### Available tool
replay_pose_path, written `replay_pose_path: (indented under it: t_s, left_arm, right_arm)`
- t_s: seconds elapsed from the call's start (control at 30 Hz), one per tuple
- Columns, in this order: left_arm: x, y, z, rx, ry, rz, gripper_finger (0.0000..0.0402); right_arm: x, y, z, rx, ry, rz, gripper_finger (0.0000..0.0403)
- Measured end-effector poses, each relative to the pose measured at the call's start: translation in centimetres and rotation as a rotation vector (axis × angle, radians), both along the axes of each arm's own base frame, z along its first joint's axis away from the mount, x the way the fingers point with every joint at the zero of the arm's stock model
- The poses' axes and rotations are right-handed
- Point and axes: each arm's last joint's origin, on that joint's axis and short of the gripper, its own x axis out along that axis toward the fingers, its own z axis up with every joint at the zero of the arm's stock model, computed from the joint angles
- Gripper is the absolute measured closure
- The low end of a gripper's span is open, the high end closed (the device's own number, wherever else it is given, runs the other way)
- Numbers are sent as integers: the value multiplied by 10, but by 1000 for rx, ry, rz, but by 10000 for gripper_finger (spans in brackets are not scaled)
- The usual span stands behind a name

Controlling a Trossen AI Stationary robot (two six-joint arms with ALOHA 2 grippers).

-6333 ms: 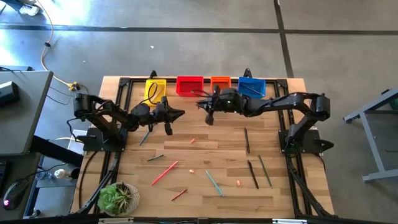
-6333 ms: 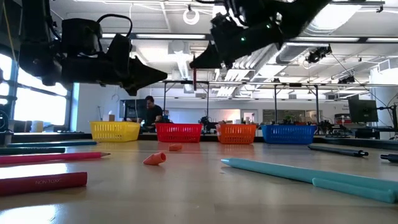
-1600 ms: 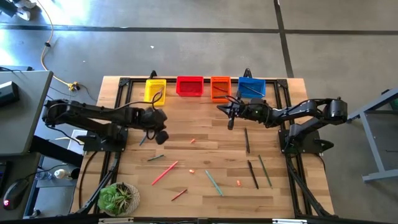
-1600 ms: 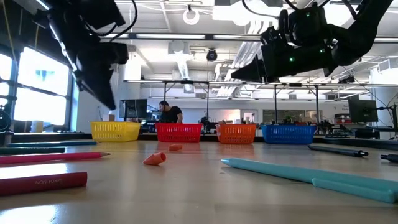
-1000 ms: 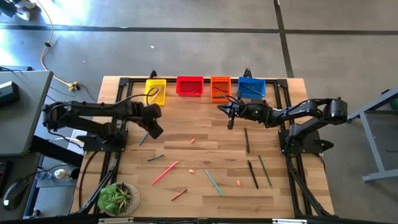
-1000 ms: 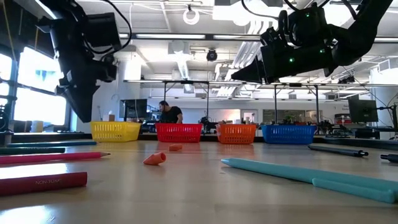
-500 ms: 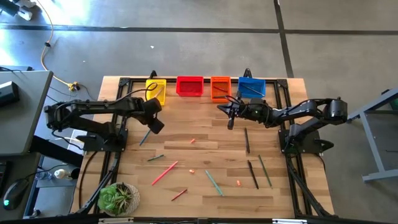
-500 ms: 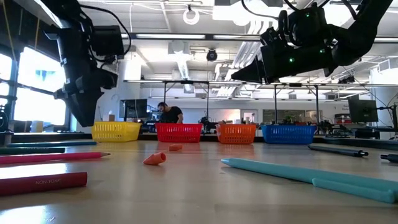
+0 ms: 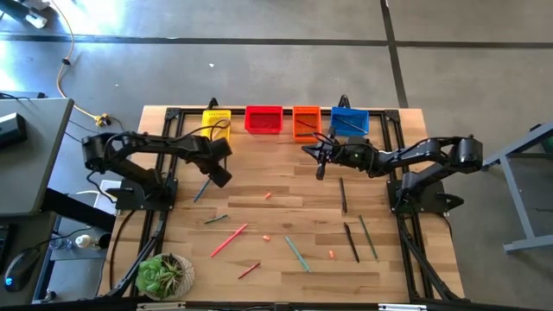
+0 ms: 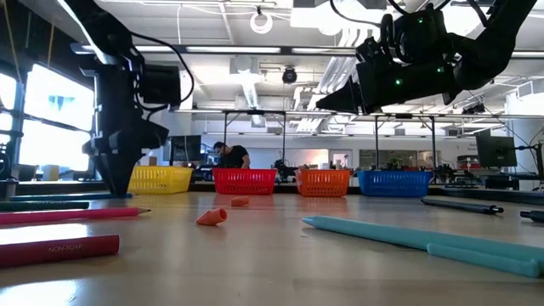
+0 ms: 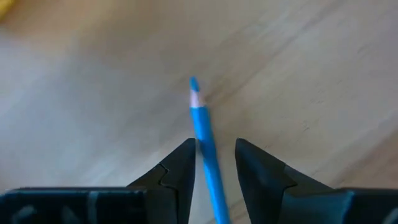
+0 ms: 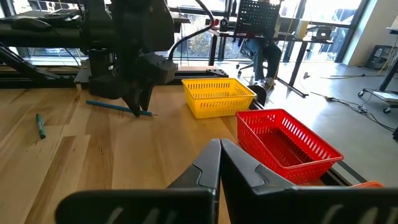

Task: Sort crayons/erasers/pens/pencils in bins
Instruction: Put the blue pencil into the blue basket

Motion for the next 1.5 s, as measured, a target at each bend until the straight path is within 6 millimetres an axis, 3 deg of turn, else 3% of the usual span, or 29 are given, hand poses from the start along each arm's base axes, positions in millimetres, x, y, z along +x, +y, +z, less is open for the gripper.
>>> replay_pose_path:
  t_s: [0.53,0.9,1.2,1.5]
  left_arm:
    - [3,0,-4,-34,-3,-161,387]
    - [7,-11,1,24,-10,-243,395]
    - [13,-25,26,112,-167,-282,396]
    - [39,-30,51,296,-485,-336,397]
  right_arm:
    - [0,0,0,0,0,0,401]
    - [0,0,0,0,0,0,401]
    - [0,0,1,-1,-6,0,401]
    - [0,0,2,2,-20,0,401]
